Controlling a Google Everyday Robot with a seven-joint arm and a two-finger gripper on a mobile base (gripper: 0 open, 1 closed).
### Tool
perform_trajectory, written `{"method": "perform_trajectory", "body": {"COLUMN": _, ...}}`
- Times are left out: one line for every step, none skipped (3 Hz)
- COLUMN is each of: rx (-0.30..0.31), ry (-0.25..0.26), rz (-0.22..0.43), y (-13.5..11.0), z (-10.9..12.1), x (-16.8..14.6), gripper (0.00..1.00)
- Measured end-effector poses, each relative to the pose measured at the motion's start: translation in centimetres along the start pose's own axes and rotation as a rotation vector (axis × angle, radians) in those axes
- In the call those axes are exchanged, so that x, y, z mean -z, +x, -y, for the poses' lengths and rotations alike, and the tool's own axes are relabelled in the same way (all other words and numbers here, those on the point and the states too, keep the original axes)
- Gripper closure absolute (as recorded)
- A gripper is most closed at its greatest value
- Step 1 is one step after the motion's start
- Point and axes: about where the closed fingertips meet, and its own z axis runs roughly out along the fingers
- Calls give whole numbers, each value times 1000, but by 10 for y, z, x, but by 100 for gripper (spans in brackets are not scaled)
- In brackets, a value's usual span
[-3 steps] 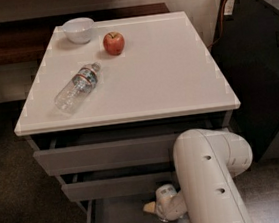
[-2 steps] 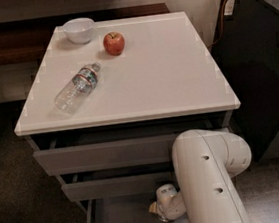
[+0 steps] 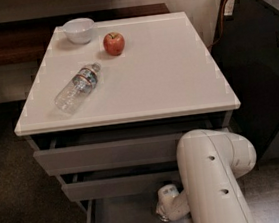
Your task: Pick coke can from bottom drawer and place on counter
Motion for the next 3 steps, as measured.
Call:
{"method": "perform_trajectory", "body": {"rx": 25, "ry": 49, "rz": -19, "y": -10, "z": 12, "x": 22, "gripper": 98}}
{"method": "perform_trajectory", "body": {"rx": 73, "ry": 141, "rz": -35, "y": -33, "z": 35, "x": 60, "gripper": 100}}
{"method": "perform_trajectory", "body": {"rx": 114, "ry": 217, "rz": -30, "y": -59, "z": 51, "x": 90, "gripper": 100}}
